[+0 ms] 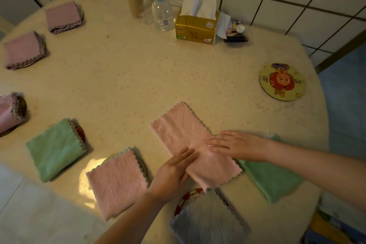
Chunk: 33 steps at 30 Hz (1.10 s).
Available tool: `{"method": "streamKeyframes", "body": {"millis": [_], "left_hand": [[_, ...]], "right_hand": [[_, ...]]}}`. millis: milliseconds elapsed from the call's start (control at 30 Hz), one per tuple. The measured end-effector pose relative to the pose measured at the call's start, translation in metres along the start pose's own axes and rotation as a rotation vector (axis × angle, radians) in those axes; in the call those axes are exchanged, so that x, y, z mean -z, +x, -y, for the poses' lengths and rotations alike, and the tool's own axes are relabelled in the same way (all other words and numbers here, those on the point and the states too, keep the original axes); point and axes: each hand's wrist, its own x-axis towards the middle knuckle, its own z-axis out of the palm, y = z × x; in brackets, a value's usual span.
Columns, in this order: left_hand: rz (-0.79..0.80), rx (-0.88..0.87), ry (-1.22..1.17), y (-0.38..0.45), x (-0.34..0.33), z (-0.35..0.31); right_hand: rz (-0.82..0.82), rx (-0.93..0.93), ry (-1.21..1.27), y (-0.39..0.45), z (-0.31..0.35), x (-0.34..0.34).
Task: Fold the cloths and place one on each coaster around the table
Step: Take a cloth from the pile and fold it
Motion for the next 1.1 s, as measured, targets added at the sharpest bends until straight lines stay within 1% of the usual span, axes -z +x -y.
{"method": "streamKeyframes", "body": {"millis": [67,133,233,300,367,433,500,567,600,667,767,833,900,1000,1100], "left_hand": [[0.000,0.109,-0.203,0.001,0.004,0.000],[0.003,0.145,-0.281,0.002,0.006,0.001],[-0.030,0.225,-0.452,0.003,0.011,-0.002],[-0.136,0.356,-0.651,0.009,0.019,-0.009],[-0.272,0.552,-0.829,0.018,0.026,-0.009],[-0.375,0.699,-0.976,0.026,0.029,-0.003],[-0.425,0.800,-1.139,0.031,0.030,0.001],[-0.449,0.890,-1.204,0.036,0.030,0.010],[-0.451,0.915,-1.199,0.039,0.030,0.010],[-0.461,0.921,-1.168,0.041,0.029,0.013],[-0.479,0.864,-1.084,0.037,0.028,0.010],[-0.505,0.833,-1.091,0.032,0.027,0.008],[-0.521,0.838,-1.128,0.031,0.026,0.008],[-0.489,0.917,-1.142,0.038,0.031,0.011],[-0.416,1.000,-1.114,0.047,0.042,0.016]], "right_hand": [[-0.030,-0.023,0.061,0.002,-0.004,0.001],[-0.049,-0.058,0.170,0.008,-0.008,0.005],[-0.031,-0.233,0.506,0.022,-0.008,0.020],[-0.139,-0.366,0.732,0.033,-0.012,0.033],[-0.285,-0.479,0.966,0.048,-0.019,0.043],[-0.361,-0.594,1.117,0.067,-0.025,0.048],[-0.347,-0.694,1.129,0.086,-0.029,0.044],[-0.278,-0.773,1.090,0.102,-0.030,0.037],[-0.260,-0.810,1.059,0.104,-0.030,0.034],[-0.273,-0.839,1.020,0.110,-0.028,0.031],[-0.321,-0.816,0.998,0.115,-0.027,0.033],[-0.335,-0.816,0.976,0.118,-0.026,0.035],[-0.336,-0.832,0.950,0.121,-0.026,0.036],[-0.295,-0.881,0.879,0.128,-0.026,0.038],[-0.231,-0.954,0.784,0.135,-0.024,0.040]]}}
